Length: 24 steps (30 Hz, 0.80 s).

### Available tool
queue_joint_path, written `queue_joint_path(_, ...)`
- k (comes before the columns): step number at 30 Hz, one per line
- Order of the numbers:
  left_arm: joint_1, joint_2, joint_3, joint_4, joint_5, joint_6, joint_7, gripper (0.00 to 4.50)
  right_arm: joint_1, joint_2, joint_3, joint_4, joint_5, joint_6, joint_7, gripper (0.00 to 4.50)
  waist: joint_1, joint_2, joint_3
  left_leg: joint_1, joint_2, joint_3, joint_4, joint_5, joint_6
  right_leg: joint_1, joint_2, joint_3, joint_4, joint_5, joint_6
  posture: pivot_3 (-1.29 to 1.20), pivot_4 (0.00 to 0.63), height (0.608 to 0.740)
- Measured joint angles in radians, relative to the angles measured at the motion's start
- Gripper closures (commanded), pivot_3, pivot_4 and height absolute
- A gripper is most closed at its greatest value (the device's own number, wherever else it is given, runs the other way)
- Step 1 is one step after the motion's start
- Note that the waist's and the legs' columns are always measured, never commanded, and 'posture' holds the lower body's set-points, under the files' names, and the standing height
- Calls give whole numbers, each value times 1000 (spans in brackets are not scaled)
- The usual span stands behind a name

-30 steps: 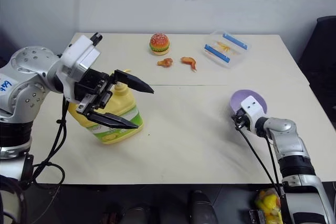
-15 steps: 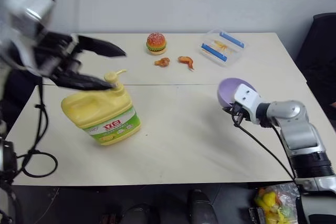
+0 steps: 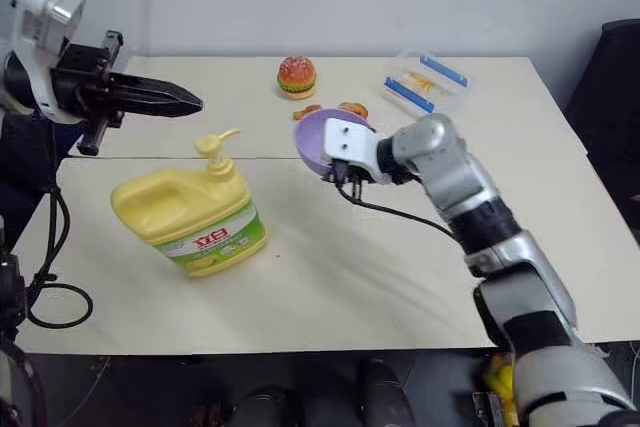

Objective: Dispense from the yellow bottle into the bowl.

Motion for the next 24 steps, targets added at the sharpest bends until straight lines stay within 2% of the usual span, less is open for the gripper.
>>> queue_joint_path(3, 36, 0, 1, -7, 4, -1, 0, 4489, -52, 58, 11, 39, -9, -38, 12, 4500, -22, 0, 0, -1, 0, -1, 2, 0, 0, -2, -4, -8, 4, 0, 0, 0, 150, 740)
queue_joint_path(13, 125, 32, 39, -93, -5, 22, 1, 4489, -136, 152, 15, 133, -40, -94, 45, 4500, -50, -1, 0, -2, 1, -9, 6, 0, 0, -2, -5, -8, 8, -1, -2, 0, 150, 740)
queue_joint_path(18, 131, 75, 84, -90, -10, 37, 9, 4489, -176, 197, 15, 134, -38, -109, 62, 4500, -54, -1, 0, -2, 0, -10, 6, 0, 0, -2, -5, -8, 8, -1, -2, 0, 150, 740)
queue_joint_path(24, 227, 115, 122, -119, -14, 46, 11, 4489, -208, 222, 11, 136, -33, -108, 75, 4500, -53, -1, 0, -3, 1, -11, 7, 0, 0, -2, -6, -9, 9, -1, -2, 0, 150, 740)
